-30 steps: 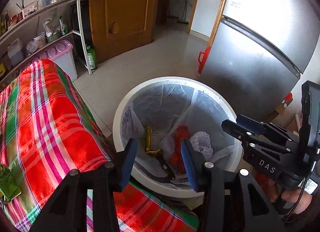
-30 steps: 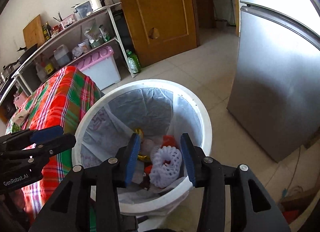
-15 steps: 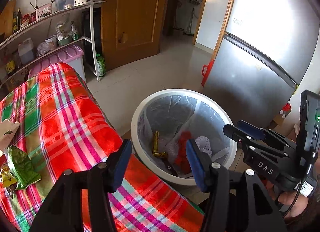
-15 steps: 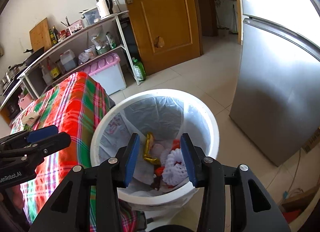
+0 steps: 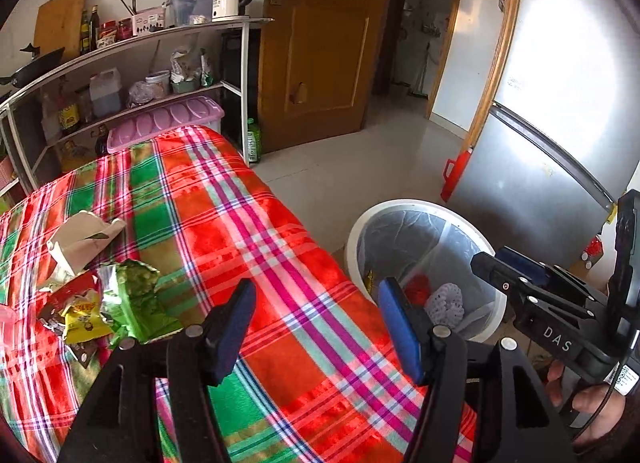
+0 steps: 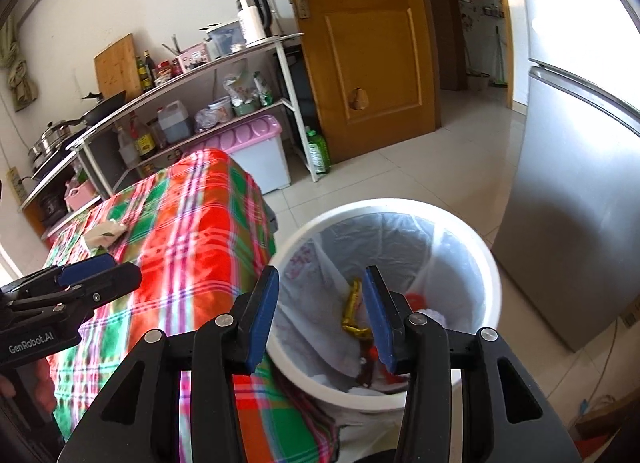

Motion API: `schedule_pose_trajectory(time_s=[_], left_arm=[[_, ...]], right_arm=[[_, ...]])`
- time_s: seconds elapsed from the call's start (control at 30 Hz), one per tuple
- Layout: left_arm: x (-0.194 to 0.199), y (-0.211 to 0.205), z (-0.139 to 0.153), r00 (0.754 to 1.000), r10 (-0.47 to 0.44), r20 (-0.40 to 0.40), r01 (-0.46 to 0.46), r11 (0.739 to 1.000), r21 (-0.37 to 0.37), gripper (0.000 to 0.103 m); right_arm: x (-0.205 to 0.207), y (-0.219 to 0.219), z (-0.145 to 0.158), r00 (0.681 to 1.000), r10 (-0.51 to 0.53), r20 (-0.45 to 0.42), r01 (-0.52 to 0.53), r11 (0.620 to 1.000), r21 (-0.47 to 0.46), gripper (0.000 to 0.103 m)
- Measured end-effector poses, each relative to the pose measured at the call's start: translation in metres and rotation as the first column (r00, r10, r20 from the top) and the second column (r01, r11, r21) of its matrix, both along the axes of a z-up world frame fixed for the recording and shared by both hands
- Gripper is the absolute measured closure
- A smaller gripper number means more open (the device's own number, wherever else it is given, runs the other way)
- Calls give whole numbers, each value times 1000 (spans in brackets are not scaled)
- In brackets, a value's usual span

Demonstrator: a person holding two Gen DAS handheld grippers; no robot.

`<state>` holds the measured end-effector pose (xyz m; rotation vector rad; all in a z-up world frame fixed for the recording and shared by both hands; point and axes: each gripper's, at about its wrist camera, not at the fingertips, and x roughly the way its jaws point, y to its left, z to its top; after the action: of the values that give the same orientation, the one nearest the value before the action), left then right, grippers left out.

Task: Collect trash
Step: 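Move both tools back to the table toward the snack bags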

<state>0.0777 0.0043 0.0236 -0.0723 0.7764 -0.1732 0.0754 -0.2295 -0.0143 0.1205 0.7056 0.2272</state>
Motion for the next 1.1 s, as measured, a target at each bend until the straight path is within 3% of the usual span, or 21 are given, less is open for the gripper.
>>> schedule_pose_trajectory(time_s=[0.13, 0.53, 0.7, 0.9, 1.1], left_arm=[[-9, 21, 2, 998, 63, 25, -64, 997, 36, 37], [-34, 91, 5, 978, 204, 48, -206, 978, 41, 34], [-42, 134, -1, 964, 265, 28, -265, 964, 9, 32], [-53, 186, -7, 928, 372, 14, -372, 928, 8, 31], [-59, 216, -12, 915, 403, 4, -403, 915, -12, 30]], right_arm=[[0, 20, 3, 999, 36, 8, -36, 999, 4, 55], [-1, 84, 10, 988, 152, 18, -152, 988, -2, 54], [3, 123, 7, 974, 228, 0, -228, 974, 1, 52], [3, 175, 1, 948, 317, -18, -317, 948, -8, 49], [5, 213, -7, 923, 382, -43, -383, 924, -6, 49]])
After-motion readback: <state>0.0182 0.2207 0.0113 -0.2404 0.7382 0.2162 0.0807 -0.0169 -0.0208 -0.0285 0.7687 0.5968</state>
